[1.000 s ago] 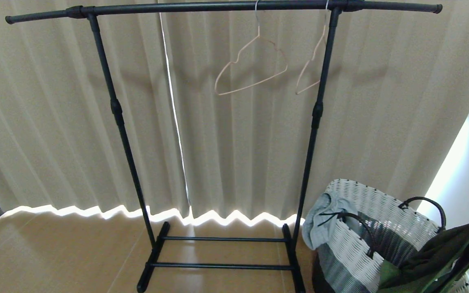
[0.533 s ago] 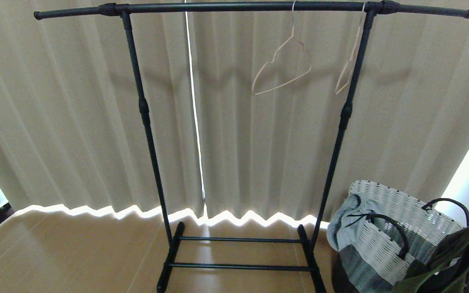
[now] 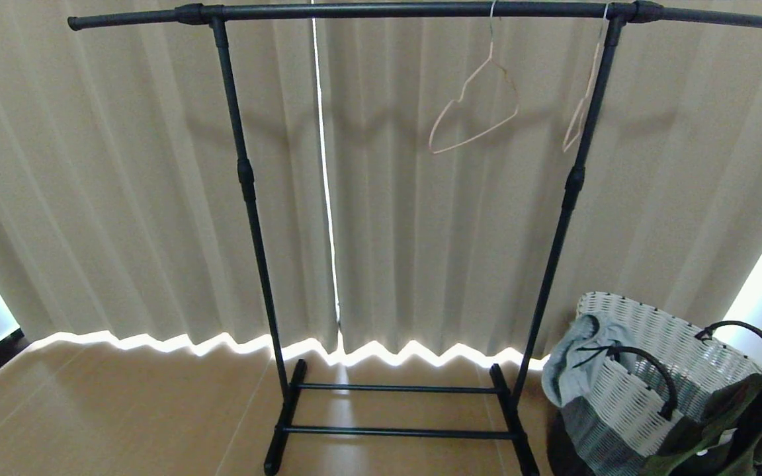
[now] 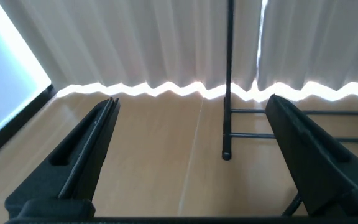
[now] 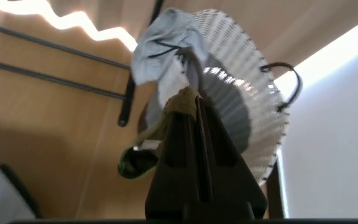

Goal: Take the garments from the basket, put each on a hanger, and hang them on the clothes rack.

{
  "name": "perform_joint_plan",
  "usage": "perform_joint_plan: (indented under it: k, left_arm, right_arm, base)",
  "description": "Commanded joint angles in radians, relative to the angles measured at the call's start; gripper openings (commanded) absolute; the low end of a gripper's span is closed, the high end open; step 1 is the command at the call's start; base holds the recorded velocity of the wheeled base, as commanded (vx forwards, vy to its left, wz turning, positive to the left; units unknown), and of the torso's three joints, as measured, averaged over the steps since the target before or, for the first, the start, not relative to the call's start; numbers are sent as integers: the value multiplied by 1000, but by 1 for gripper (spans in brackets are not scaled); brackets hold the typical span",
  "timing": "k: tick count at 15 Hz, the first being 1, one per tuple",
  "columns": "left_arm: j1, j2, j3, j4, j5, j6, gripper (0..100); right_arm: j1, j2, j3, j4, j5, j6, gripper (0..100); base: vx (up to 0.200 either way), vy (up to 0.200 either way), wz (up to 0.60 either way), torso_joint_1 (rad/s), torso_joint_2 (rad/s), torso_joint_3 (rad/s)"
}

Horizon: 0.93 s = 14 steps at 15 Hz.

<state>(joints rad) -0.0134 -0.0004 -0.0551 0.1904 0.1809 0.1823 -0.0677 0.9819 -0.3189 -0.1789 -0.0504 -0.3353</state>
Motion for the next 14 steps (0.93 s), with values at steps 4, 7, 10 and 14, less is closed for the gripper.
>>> perform_joint_plan:
  k: [4, 7, 10, 14]
  left_arm:
    - [0, 36, -117, -52, -225, 83, 100]
    - [-10, 289, -307, -69, -242, 198, 100]
    - [-46, 570, -390, -201, -311, 195, 100]
    - [-293, 820, -416, -365, -290, 195, 100]
  right_arm:
    - [94, 3, -54, -8, 6, 2, 0]
    - [164, -22, -69, -10, 57, 2, 0]
    - [203, -22, -98, -11, 72, 10, 0]
    - [204, 20, -213, -10, 73, 27, 0]
  base:
    - [0, 0, 0, 0, 0, 0]
    - [0, 0, 0, 0, 0, 0]
    - [0, 0, 0, 0, 0, 0]
    - [0, 0, 0, 0, 0, 0]
